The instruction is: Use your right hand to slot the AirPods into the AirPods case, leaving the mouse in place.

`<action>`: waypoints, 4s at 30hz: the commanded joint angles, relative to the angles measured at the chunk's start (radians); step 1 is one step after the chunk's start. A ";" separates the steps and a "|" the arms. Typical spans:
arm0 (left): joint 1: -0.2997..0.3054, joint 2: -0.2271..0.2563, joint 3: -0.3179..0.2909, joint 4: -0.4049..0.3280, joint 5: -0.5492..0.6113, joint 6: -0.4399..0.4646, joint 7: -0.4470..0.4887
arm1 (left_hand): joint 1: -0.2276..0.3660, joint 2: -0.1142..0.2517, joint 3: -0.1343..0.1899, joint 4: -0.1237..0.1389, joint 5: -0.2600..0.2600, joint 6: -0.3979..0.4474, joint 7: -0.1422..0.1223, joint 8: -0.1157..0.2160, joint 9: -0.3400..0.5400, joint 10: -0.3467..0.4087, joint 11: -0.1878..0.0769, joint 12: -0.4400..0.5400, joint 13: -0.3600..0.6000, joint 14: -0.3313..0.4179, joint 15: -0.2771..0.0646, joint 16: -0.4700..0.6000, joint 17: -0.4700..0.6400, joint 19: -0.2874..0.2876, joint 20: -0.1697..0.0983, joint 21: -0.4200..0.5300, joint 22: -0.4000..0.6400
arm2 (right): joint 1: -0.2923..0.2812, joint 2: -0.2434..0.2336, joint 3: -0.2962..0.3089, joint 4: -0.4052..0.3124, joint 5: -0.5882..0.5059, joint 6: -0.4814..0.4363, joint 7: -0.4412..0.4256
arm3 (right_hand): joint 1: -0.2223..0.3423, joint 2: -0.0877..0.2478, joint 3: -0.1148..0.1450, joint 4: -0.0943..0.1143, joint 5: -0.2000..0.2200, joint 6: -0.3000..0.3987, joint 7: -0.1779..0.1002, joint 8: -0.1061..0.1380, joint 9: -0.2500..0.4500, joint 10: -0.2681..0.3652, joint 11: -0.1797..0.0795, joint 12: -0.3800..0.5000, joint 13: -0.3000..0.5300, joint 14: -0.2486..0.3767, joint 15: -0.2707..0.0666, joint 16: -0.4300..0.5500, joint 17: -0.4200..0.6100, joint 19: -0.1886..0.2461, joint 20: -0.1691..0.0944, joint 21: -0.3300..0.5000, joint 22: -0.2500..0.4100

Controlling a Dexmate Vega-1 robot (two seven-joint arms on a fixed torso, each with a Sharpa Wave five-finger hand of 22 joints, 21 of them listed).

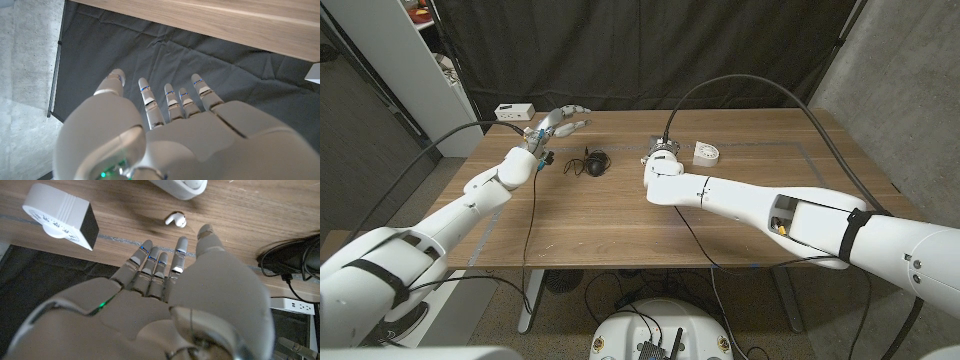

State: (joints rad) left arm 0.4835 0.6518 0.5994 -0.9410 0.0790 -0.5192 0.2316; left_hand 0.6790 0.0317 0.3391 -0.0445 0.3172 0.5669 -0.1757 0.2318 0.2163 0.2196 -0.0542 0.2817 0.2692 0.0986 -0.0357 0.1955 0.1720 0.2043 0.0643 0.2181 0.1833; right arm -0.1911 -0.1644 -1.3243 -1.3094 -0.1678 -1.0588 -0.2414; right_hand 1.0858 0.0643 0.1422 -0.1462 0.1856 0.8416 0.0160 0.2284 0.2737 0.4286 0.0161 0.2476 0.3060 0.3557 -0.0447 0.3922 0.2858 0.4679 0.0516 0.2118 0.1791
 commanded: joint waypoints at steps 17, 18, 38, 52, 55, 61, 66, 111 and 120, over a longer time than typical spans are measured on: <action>-0.044 -0.026 0.028 0.072 0.001 -0.022 -0.010 | -0.008 0.013 -0.021 0.004 -0.023 0.012 0.001 -0.007 0.002 0.010 -0.005 0.003 -0.001 0.010 -0.037 -0.009 0.002 0.011 0.000 -0.002 0.002 | -0.080 -0.009 0.082 0.024 -0.096 0.080 -0.059 | 0.027 0.003 0.010 -0.008 0.002 0.028 -0.037 0.006 0.004 0.020 -0.024 0.007 0.004 0.030 -0.090 0.019 0.006 0.003 -0.019 0.008 0.007; -0.047 -0.028 0.029 0.077 0.000 -0.025 -0.010 | -0.008 0.014 -0.022 0.004 -0.024 0.011 0.002 -0.007 0.002 0.009 -0.004 0.003 -0.001 0.010 -0.035 -0.009 0.002 0.011 0.000 -0.002 0.002 | -0.081 -0.008 0.084 0.025 -0.097 0.082 -0.058 | 0.028 0.003 0.010 -0.008 0.002 0.027 -0.038 0.005 0.005 0.021 -0.018 0.007 0.004 0.030 -0.091 0.019 0.006 0.002 -0.019 0.008 0.007; -0.080 -0.042 0.054 0.117 -0.002 -0.019 -0.026 | -0.003 0.026 -0.035 0.001 -0.040 0.013 0.003 -0.016 0.001 0.010 -0.002 0.000 0.000 0.011 -0.034 -0.011 0.002 0.013 0.003 -0.005 0.003 | -0.067 0.014 0.079 0.075 -0.092 0.043 0.029 | 0.021 -0.009 0.003 -0.004 0.000 0.017 -0.031 0.005 0.017 0.006 -0.018 0.002 0.009 0.018 -0.085 0.018 0.008 -0.006 -0.006 0.006 0.008; -0.077 -0.040 0.060 0.101 -0.001 0.001 -0.019 | -0.002 0.031 -0.041 0.000 -0.046 0.012 0.004 -0.020 0.001 0.009 -0.002 -0.001 0.000 0.009 -0.033 -0.012 0.003 0.013 0.005 -0.006 0.003 | -0.089 0.010 0.090 0.094 -0.082 0.073 0.010 | 0.056 0.011 0.020 -0.012 0.003 0.045 -0.034 0.020 0.030 0.025 -0.030 0.012 0.013 0.022 -0.106 0.024 0.011 -0.004 -0.021 0.009 0.008; -0.074 -0.040 0.058 0.099 -0.005 0.005 -0.020 | -0.002 0.032 -0.042 -0.001 -0.047 0.012 0.003 -0.020 0.001 0.010 -0.003 -0.001 0.000 0.010 -0.033 -0.011 0.003 0.013 0.005 -0.006 0.003 | -0.099 0.006 0.101 0.092 -0.084 0.089 -0.010 | 0.059 0.012 0.020 -0.010 0.001 0.069 -0.049 0.032 0.037 0.041 -0.032 0.019 0.015 0.035 -0.113 0.031 0.012 0.006 -0.026 0.013 0.009; -0.077 -0.045 0.061 0.112 -0.004 -0.003 -0.019 | -0.002 0.033 -0.044 -0.001 -0.049 0.013 0.003 -0.021 0.001 0.009 -0.003 -0.002 0.000 0.010 -0.033 -0.011 0.003 0.013 0.005 -0.006 0.003 | -0.120 -0.015 0.116 0.068 -0.096 0.114 -0.039 | 0.067 0.021 0.024 -0.008 0.000 0.113 -0.055 0.056 0.053 0.081 -0.047 0.035 0.020 0.069 -0.130 0.050 0.016 0.025 -0.039 0.022 0.010; -0.092 -0.058 0.068 0.150 -0.004 -0.029 -0.020 | -0.002 0.035 -0.046 -0.001 -0.050 0.014 0.003 -0.021 0.001 0.011 -0.003 -0.001 0.000 0.010 -0.034 -0.011 0.003 0.014 0.005 -0.006 0.003 | -0.144 -0.038 0.139 0.025 -0.106 0.131 -0.071 | 0.084 0.028 0.030 -0.013 -0.001 0.149 -0.062 0.078 0.070 0.108 -0.061 0.045 0.024 0.094 -0.142 0.064 0.018 0.036 -0.045 0.027 0.011; -0.127 -0.097 0.110 0.230 -0.021 -0.061 0.006 | -0.001 0.051 -0.067 -0.007 -0.072 0.020 0.003 -0.026 0.000 0.014 -0.006 -0.005 0.000 0.010 -0.039 -0.012 0.003 0.012 0.004 -0.009 0.003 | -0.506 -0.469 0.420 -0.597 -0.153 0.467 0.040 | 0.121 0.054 0.044 -0.011 -0.002 0.166 -0.161 0.086 0.092 0.136 -0.197 0.052 0.042 0.071 -0.188 0.052 0.024 -0.007 -0.080 0.013 0.009; -0.109 -0.088 0.103 0.180 -0.015 -0.031 0.006 | -0.001 0.056 -0.072 -0.009 -0.077 0.022 0.000 -0.026 0.000 0.015 -0.007 -0.005 0.001 0.011 -0.041 -0.011 0.003 0.013 0.003 -0.009 0.003 | -0.531 -0.499 0.455 -0.641 -0.143 0.430 0.109 | 0.117 0.055 0.040 -0.007 -0.002 0.160 -0.174 0.078 0.088 0.123 -0.201 0.046 0.044 0.061 -0.185 0.048 0.026 -0.007 -0.081 0.013 0.009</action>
State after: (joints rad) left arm 0.3541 0.5544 0.7102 -0.7060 0.0580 -0.5862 0.2354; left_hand 0.6752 0.0782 0.2715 -0.0511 0.2473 0.5820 -0.1766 0.2089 0.2140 0.2289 -0.0623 0.2771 0.2685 0.0983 -0.0356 0.1877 0.1725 0.2132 0.0698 0.2092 0.1836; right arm -0.6824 -0.6169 -0.9115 -1.8918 -0.3134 -0.6138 -0.2060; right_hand 1.2029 0.1216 0.1795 -0.1587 0.1778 1.0023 -0.1490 0.3133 0.3604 0.5581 -0.1794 0.2978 0.3460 0.4239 -0.0442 0.4453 0.3098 0.4574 -0.0235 0.2266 0.1848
